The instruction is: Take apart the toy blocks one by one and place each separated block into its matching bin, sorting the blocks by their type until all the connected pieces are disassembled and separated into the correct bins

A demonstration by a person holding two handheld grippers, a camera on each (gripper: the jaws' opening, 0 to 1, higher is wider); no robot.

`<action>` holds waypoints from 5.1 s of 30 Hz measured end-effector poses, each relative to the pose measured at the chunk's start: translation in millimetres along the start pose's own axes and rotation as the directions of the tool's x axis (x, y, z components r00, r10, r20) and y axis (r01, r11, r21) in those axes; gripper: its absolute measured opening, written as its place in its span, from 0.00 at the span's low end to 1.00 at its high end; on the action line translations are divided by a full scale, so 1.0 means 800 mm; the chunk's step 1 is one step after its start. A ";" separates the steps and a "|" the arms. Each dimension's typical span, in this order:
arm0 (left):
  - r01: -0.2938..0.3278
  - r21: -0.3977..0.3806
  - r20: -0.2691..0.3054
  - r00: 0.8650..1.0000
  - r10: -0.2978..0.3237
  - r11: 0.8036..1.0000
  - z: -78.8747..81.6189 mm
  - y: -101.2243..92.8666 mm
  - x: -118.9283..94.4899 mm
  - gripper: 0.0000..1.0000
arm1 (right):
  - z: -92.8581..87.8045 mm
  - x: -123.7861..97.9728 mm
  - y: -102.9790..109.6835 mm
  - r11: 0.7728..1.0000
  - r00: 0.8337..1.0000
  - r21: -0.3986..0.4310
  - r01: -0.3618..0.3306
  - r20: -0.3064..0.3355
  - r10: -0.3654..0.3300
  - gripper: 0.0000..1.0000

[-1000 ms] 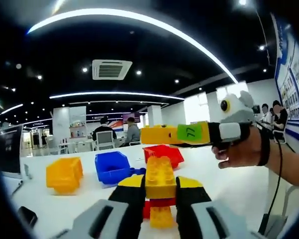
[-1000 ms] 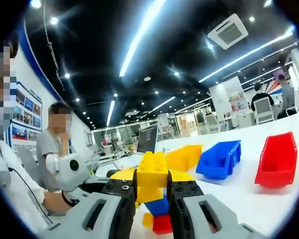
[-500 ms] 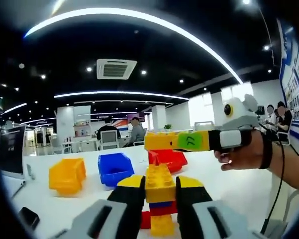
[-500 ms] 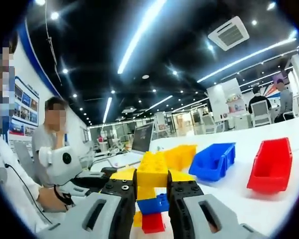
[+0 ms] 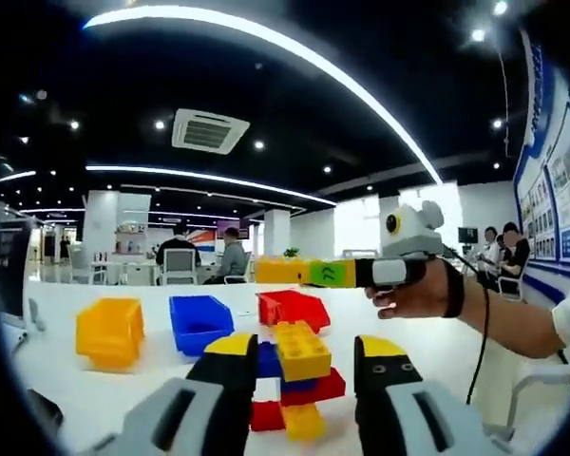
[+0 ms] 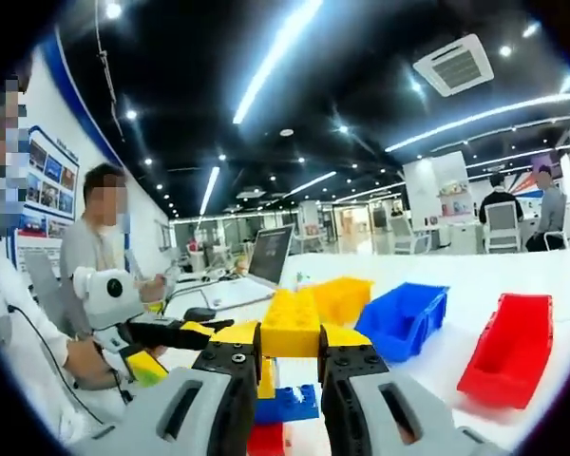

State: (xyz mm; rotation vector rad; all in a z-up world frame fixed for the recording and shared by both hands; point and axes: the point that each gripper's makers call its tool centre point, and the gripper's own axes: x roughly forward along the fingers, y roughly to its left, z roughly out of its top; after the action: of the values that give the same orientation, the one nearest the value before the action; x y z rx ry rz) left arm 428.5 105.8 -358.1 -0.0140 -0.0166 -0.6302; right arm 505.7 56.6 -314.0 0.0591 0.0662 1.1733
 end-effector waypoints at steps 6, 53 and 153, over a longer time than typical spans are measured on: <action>0.012 -0.003 -0.014 1.000 -0.013 1.000 -0.007 0.011 0.001 0.41 | 0.014 0.036 -0.017 0.999 0.998 -0.043 -0.005 -0.068 0.002 0.24; -0.135 -0.116 0.039 0.989 0.140 0.984 -0.025 0.111 -0.054 0.37 | -0.053 0.352 -0.060 0.977 0.907 -0.209 0.051 -0.399 -0.132 0.64; -0.019 -0.112 -0.131 0.991 0.004 0.993 -0.018 0.002 0.049 0.25 | -0.101 0.019 0.043 0.939 0.990 -0.332 0.091 -0.072 -0.122 0.26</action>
State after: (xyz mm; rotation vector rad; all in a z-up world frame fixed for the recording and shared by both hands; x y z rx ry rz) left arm 461.3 84.0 -371.6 -0.0827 0.1459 -0.6189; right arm 473.1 84.6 -391.9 -0.2903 -0.0456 1.0647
